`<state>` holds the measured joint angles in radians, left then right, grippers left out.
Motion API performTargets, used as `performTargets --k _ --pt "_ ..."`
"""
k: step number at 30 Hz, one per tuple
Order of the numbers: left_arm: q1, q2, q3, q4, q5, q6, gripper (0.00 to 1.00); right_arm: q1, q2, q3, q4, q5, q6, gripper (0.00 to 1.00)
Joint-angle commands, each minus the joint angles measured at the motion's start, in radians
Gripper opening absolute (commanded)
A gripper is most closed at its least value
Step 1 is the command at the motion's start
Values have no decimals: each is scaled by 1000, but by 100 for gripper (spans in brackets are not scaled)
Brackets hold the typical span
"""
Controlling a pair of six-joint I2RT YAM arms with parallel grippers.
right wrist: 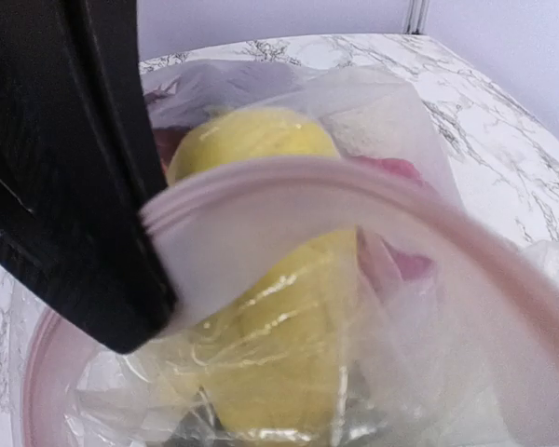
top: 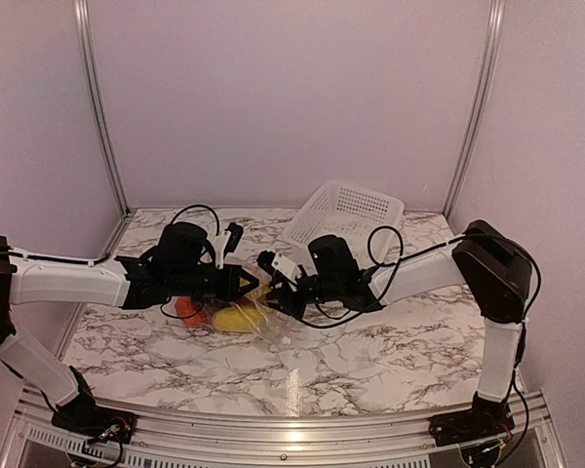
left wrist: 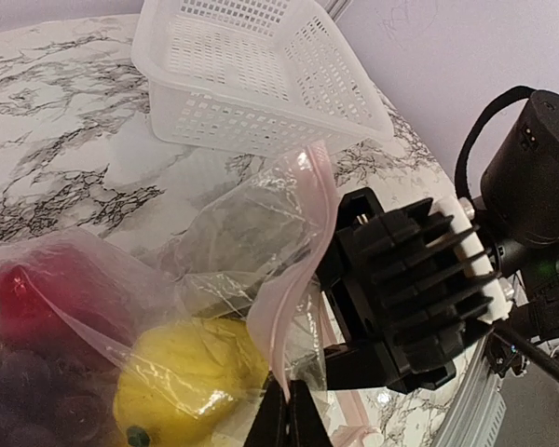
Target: Open the zip-top bag and remove the fake food
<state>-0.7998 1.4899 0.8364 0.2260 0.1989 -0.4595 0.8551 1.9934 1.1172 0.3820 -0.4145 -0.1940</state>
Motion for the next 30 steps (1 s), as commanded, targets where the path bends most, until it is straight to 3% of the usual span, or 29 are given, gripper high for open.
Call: performTargets --k 1,15,18,20,30 --pt "-3 16 -3 3 -42 19 0 -12 -52 21 -102 -51 74 15" --pt "-5 12 -23 -15 -114 61 0 -65 -90 -48 -225 -218 237 12" --pt "-10 16 -22 -22 -133 70 0 -66 -123 -49 -242 -261 259 18" --pt "-13 16 -27 -22 -137 73 0 -66 -148 -58 -252 -257 267 20" --pt "-15 10 -40 -17 -153 74 0 -105 -250 -135 -276 -177 279 12"
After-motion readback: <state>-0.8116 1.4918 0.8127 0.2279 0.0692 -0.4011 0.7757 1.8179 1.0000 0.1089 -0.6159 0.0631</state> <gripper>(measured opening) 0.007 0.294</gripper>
